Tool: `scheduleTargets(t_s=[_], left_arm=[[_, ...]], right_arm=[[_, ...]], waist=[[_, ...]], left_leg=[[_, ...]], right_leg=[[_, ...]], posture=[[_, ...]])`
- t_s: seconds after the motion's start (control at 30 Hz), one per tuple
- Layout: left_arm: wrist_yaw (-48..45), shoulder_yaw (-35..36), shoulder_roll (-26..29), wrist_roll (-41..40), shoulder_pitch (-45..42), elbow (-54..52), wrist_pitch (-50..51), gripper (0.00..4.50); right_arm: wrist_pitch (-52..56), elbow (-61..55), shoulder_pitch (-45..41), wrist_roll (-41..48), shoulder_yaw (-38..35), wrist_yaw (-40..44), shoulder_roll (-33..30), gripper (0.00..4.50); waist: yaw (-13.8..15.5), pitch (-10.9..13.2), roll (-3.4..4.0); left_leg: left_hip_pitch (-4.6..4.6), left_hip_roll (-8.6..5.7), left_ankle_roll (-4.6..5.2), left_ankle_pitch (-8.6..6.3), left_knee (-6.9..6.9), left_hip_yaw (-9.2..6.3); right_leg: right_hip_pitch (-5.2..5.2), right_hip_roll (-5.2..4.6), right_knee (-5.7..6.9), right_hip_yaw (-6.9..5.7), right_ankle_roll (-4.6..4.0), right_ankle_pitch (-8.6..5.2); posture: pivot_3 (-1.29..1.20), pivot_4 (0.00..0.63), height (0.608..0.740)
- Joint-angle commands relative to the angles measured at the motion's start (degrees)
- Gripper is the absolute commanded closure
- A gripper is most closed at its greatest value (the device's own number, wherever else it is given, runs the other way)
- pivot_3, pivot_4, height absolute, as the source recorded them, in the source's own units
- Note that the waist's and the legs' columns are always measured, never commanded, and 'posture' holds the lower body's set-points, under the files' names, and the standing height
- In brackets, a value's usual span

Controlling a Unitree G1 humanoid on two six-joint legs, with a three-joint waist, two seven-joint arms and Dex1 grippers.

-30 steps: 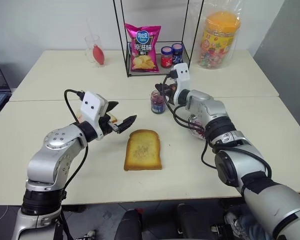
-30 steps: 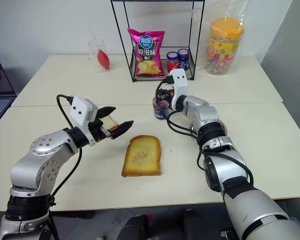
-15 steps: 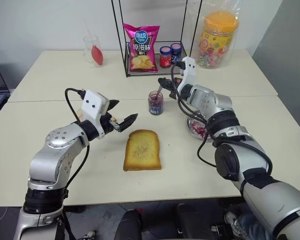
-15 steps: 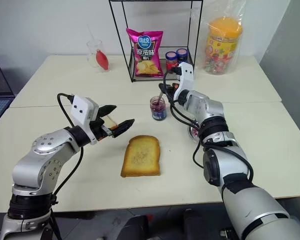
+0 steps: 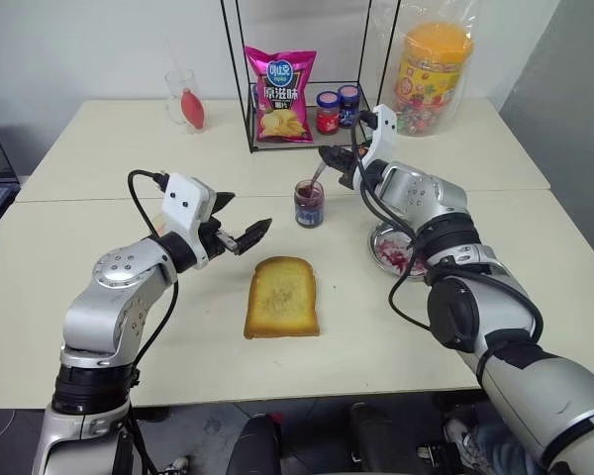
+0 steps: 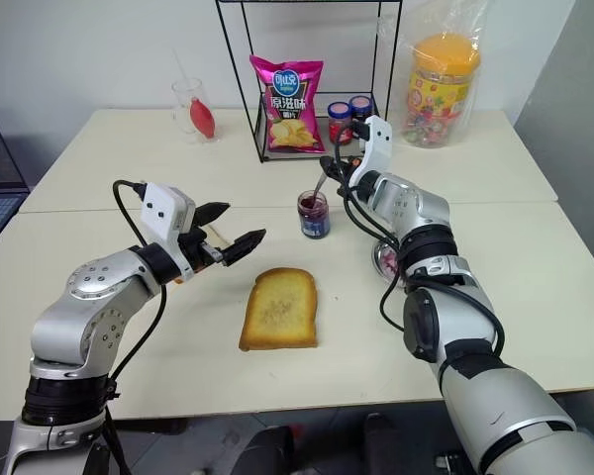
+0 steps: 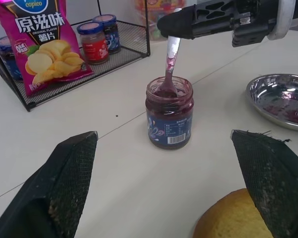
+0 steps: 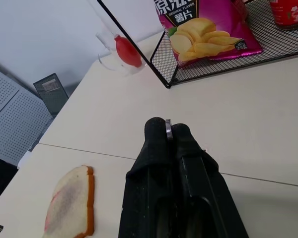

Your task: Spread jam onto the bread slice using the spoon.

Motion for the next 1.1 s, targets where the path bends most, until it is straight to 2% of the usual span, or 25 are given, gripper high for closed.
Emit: scheduleTargets(t_s=[0.03,0.4,1.1], left_arm=[[0.1,0.9,0.0,0.4,-1.1,-0.6,-1.4,0.00],[-0.1,0.2,-0.3,0.9,-1.5,-0.1,-1.9,0.00],[-0.4,-0.5,-0.4,1.0,-2.2,0.1,-2.1,0.00]], right_arm=[[-0.5,-1.8,-1.6,1.0,-0.7,-0.1,-0.8,4.47],[2.2,-1.3,-1.4,4.4,-4.5,-2.1,-1.2,4.47],[3.1,-2.6,-0.5,6.4,-5.5,-3.5,-1.8,4.47]], waist=[[0.0,0.0,0.00],[0.0,0.0,0.00],[0.0,0.0,0.00]], left_leg=[[0.00,0.00,0.00,0.00,0.00,0.00],[-0.01,0.00,0.00,0.00,0.00,0.00],[-0.01,0.00,0.00,0.00,0.00,0.00]], right_leg=[[0.00,0.00,0.00,0.00,0.00,0.00],[0.00,0.00,-0.01,0.00,-0.01,0.00],[0.00,0.00,-0.01,0.00,0.00,0.00]], posture=[[0.00,0.150,0.740],[0.00,0.150,0.740],[0.00,0.150,0.740]])
